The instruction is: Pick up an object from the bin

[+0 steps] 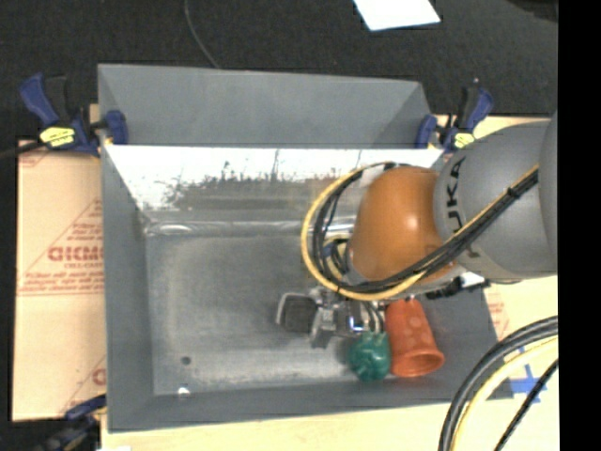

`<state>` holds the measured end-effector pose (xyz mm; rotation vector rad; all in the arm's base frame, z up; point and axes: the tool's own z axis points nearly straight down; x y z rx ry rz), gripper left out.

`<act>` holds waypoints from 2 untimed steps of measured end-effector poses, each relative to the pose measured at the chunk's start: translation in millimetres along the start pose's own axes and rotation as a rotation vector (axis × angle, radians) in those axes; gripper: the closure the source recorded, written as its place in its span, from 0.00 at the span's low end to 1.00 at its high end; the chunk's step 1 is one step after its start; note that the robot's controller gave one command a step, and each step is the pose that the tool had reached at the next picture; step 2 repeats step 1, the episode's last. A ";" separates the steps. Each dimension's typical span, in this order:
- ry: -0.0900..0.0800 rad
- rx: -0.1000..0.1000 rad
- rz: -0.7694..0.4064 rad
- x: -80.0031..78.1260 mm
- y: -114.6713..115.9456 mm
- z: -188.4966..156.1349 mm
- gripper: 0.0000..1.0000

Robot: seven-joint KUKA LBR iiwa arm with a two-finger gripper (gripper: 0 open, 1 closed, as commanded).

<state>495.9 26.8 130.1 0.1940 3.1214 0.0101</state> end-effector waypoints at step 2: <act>-0.003 -0.001 0.000 -1.2 0.1 -17.4 1.00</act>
Offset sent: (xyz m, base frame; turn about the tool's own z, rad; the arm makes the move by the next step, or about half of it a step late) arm 0.0007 0.0000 0.0525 0.0000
